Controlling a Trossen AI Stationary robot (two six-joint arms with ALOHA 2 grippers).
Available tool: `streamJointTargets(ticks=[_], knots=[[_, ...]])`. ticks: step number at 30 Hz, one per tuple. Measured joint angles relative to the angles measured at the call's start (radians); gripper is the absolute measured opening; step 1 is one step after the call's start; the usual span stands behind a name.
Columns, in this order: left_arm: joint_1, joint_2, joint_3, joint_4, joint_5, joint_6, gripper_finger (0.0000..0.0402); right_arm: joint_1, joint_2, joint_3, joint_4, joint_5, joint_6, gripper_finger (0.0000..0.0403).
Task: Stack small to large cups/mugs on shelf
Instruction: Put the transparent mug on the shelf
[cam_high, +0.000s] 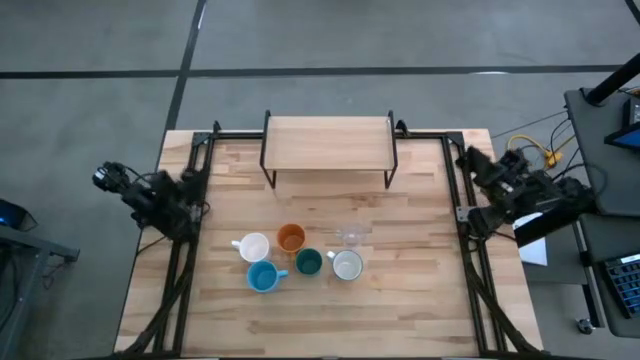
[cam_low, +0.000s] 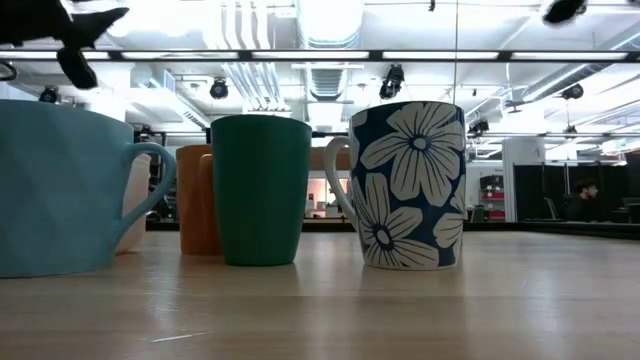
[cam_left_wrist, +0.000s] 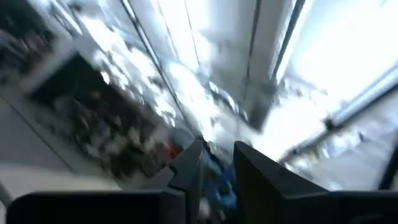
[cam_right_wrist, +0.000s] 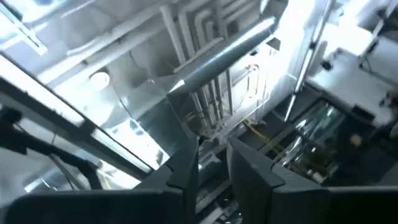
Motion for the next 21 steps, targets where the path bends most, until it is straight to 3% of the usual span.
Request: streamJointTargets(ticks=[4,8,11,14,18,21], knots=[[0.0,0.018,0.105,-0.036,0.064,0.154,0.0077,0.0,0.171,0.22,-0.098,0.029,-0.164,0.011],[0.0,0.097,0.323,-0.327,0.129,0.188,0.0077,-0.009,0.288,0.47,-0.473,0.165,-0.176,0.0123],[0.0,0.207,0.566,-0.74,0.107,0.101,0.0077,-0.044,0.362,0.673,-0.888,0.18,-0.053,0.0125],[0.0,0.344,0.875,-1.258,0.104,-0.098,0.0077,-0.103,0.446,0.872,-1.307,0.129,0.199,0.0125],[0.0,0.594,1.309,-1.893,0.106,-0.357,0.0077,-0.182,0.573,1.095,-1.692,-0.074,0.394,0.0131],[0.0,0.782,1.61,-2.303,0.12,-0.484,0.0077,-0.217,0.678,1.217,-1.883,-0.224,0.427,0.0136]])
